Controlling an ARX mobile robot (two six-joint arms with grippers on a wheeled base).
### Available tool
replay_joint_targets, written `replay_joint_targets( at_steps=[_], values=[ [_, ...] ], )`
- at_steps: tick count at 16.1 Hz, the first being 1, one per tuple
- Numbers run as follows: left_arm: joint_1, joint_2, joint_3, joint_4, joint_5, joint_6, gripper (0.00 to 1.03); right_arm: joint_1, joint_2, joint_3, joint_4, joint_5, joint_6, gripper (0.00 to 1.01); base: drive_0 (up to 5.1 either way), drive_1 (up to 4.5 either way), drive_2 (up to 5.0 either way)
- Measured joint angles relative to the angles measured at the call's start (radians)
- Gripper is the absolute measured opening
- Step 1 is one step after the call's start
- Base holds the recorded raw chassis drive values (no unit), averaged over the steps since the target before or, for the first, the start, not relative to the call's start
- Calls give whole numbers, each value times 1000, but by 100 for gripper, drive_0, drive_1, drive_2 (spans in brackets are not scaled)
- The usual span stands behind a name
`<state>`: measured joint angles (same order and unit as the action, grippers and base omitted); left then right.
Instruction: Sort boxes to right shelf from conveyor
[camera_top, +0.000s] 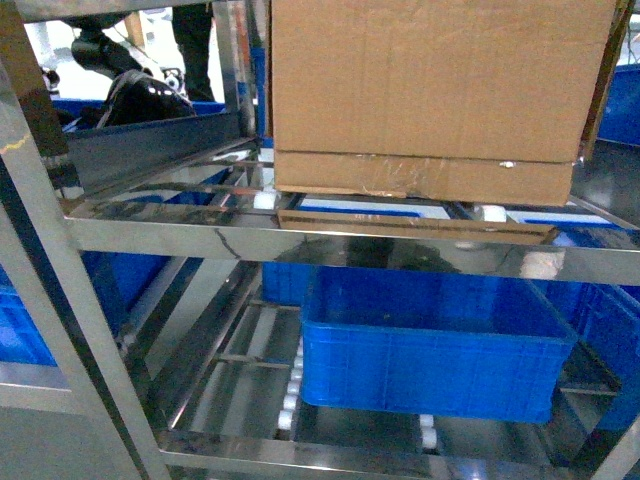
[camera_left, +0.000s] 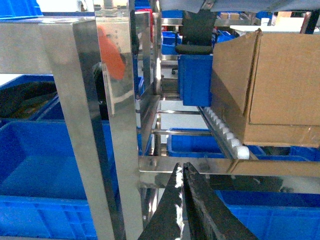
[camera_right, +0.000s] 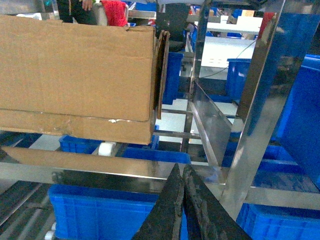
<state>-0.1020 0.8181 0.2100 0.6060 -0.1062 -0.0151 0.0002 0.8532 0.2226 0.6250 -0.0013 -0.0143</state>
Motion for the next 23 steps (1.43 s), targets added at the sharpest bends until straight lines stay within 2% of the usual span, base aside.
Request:
replay_joint_targets(
  at_steps=[4, 5, 6, 13, 14, 16, 23],
  values=[
    [17, -53, -42, -15, 19, 0, 2, 0, -54, -45, -10, 0, 0, 2, 0, 0, 0],
    [63, -87, -63, -28, 81, 1, 2, 0, -85, -66, -19, 0, 0, 2, 0, 0, 0],
    [103, -123, -84, -42, 95, 1, 2, 0, -121, -90, -32, 0, 0, 2, 0, 0, 0],
    [99, -373, -172, -195, 106, 1, 2, 0, -381, -182, -196, 0, 0, 2, 0, 0, 0],
    [99, -388, -195, -180, 106, 1, 2, 0, -390, -209, -166, 1, 0, 2, 0, 0, 0],
    [99, -462, -195, -247, 106, 1, 2, 0, -471, -210, -238, 0, 0, 2, 0, 0, 0],
    [99, -510, -195, -298, 106, 1, 2, 0, -520, -210, -294, 0, 0, 2, 0, 0, 0]
  ],
)
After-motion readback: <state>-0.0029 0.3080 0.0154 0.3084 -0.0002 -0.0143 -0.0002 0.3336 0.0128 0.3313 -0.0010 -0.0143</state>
